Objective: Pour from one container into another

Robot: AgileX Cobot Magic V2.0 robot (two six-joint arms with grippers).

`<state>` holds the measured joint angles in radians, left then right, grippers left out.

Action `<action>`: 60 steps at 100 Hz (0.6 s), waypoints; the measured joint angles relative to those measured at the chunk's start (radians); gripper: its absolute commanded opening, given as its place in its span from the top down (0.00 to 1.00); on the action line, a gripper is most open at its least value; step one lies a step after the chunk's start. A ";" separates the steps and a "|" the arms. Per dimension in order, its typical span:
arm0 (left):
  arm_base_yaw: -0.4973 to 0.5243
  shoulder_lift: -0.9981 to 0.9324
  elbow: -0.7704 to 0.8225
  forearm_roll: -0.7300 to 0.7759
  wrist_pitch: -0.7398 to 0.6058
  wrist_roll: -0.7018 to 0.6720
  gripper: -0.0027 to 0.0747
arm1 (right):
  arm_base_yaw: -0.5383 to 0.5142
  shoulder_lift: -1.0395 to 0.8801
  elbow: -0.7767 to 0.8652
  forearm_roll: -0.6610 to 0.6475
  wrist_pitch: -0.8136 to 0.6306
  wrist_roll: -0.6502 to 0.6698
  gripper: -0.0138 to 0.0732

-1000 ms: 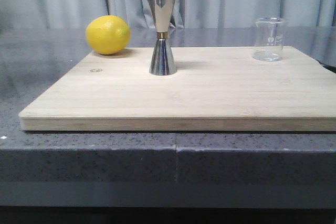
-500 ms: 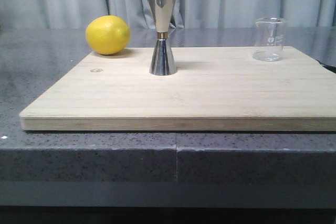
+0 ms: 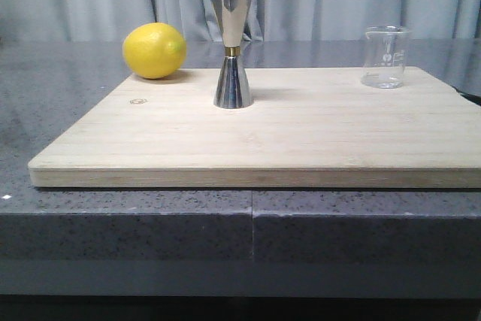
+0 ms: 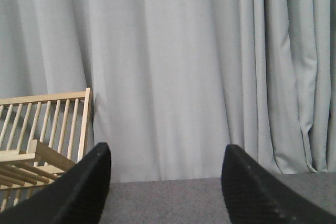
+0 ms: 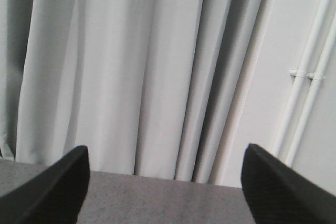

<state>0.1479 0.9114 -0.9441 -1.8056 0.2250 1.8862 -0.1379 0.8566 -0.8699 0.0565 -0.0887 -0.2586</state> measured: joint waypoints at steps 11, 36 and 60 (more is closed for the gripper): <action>0.000 -0.069 0.083 0.000 0.000 0.000 0.41 | 0.000 -0.044 0.000 0.000 0.097 0.000 0.23; 0.000 -0.278 0.285 0.000 0.000 0.000 0.41 | 0.000 -0.207 0.022 -0.002 0.297 0.000 0.23; 0.000 -0.456 0.471 0.000 0.000 -0.018 0.41 | 0.000 -0.477 0.219 -0.010 0.312 0.000 0.23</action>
<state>0.1479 0.4550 -0.4735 -1.8056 0.2250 1.8683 -0.1379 0.3797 -0.6513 0.0462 0.2236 -0.2586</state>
